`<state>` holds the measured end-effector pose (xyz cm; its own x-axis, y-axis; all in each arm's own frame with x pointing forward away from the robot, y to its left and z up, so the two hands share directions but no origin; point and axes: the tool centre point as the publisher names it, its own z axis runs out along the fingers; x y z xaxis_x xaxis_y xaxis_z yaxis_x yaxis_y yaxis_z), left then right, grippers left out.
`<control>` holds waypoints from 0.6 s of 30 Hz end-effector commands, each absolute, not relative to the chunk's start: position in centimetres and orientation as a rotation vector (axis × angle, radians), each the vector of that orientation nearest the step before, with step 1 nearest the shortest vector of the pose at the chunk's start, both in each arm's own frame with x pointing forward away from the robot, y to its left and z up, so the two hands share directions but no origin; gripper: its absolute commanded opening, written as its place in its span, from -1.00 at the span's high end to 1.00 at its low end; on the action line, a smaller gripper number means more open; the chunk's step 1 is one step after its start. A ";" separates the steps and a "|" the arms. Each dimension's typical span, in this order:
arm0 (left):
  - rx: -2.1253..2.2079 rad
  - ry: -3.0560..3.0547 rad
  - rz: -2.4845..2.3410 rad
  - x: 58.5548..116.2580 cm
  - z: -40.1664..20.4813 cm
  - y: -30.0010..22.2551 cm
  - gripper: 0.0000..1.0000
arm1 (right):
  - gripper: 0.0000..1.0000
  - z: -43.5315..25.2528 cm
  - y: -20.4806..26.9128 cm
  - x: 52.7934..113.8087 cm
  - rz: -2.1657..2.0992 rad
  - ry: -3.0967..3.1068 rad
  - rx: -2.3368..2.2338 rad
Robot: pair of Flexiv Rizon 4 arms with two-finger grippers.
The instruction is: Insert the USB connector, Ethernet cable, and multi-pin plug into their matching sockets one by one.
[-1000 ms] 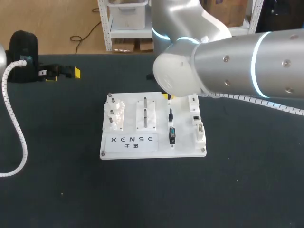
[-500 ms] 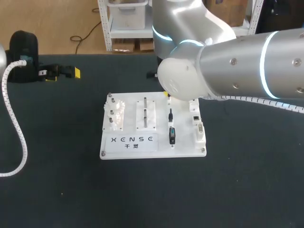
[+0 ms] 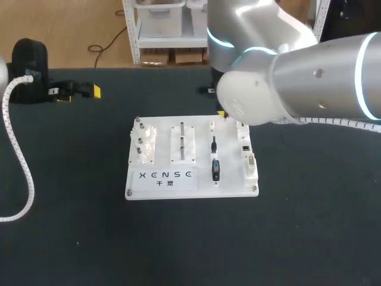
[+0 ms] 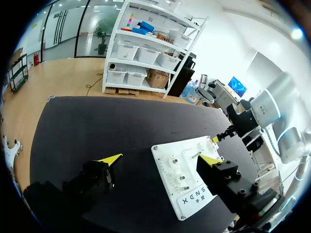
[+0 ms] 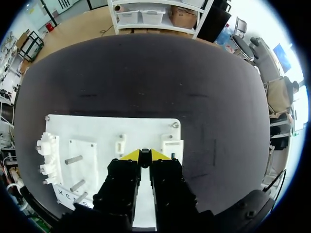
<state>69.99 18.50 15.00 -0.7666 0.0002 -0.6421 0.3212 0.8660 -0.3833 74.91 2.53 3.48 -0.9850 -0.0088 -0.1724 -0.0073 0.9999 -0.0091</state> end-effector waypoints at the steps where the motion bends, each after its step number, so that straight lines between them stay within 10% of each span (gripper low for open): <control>1: 0.232 2.374 -0.636 70.0 15.0 18.5 -1.00 | 1.00 3.4 0.9 74.2 -0.017 2.915 0.015; 18: 0.232 2.374 -0.636 70.0 15.0 18.5 -1.00 | 1.00 3.0 -0.8 73.9 -0.041 2.939 0.067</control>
<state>69.99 18.50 15.00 -0.7666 0.0002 -0.6422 0.3212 0.8660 -0.3833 74.20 -0.68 3.01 -0.9806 0.0409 -0.1918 0.0465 0.9986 -0.0250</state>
